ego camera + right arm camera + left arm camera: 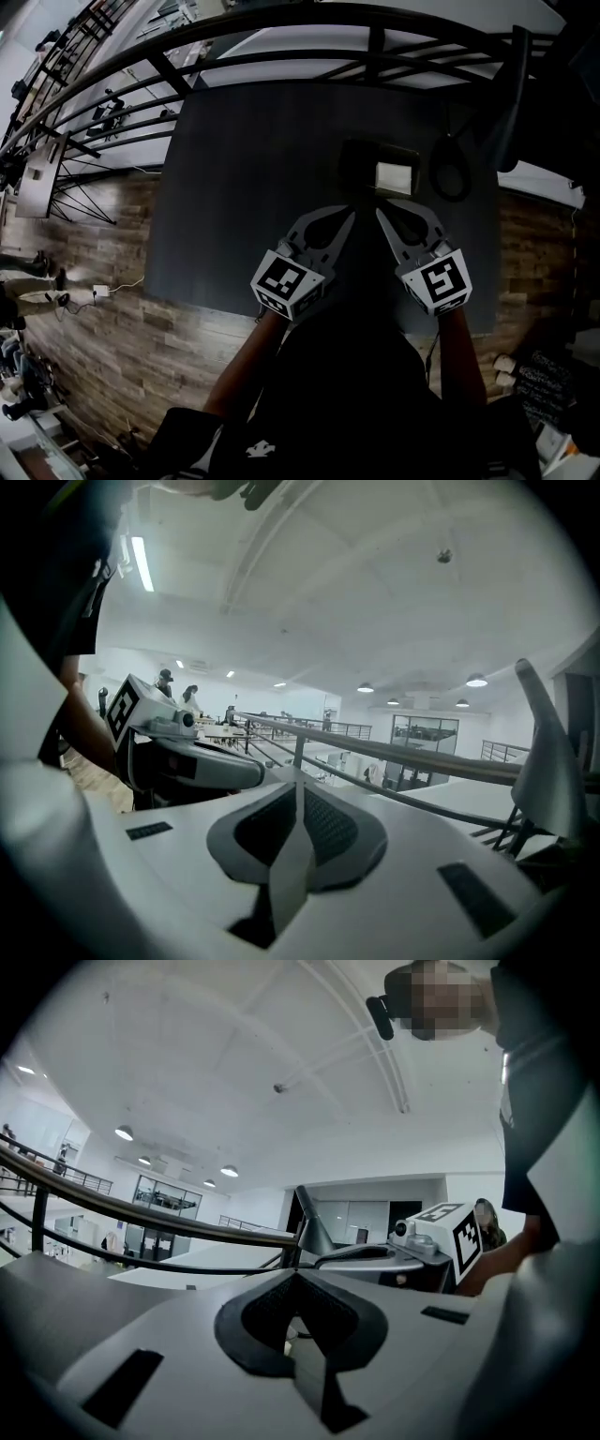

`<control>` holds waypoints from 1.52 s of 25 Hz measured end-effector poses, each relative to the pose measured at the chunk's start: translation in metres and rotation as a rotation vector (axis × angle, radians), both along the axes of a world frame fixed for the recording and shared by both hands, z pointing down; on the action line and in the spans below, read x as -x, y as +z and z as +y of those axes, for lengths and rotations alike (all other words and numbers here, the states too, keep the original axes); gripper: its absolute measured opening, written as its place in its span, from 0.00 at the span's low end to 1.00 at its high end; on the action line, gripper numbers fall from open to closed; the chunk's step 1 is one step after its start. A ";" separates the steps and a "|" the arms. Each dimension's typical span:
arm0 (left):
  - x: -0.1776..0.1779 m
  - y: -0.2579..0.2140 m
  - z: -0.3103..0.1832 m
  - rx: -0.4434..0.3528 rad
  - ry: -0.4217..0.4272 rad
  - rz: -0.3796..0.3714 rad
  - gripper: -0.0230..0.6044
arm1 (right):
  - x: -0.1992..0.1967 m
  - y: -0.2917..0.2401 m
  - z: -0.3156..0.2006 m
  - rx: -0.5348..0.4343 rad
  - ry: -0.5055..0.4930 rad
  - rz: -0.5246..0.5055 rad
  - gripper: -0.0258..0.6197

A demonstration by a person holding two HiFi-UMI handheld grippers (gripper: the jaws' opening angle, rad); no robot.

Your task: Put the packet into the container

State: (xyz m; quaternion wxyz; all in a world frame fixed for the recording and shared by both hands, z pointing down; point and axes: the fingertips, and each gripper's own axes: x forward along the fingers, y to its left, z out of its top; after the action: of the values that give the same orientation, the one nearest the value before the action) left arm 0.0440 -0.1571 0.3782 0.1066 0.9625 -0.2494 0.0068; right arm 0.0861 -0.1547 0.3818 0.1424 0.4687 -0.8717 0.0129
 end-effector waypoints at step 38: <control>0.000 -0.016 0.011 -0.057 -0.075 0.034 0.03 | 0.022 -0.032 0.029 -0.105 0.042 -0.243 0.05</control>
State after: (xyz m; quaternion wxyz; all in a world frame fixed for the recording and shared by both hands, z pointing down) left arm 0.0443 -0.1462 0.3619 0.0834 0.9551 -0.2834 -0.0207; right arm 0.0644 -0.1260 0.3494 0.0108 0.4888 -0.8719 0.0269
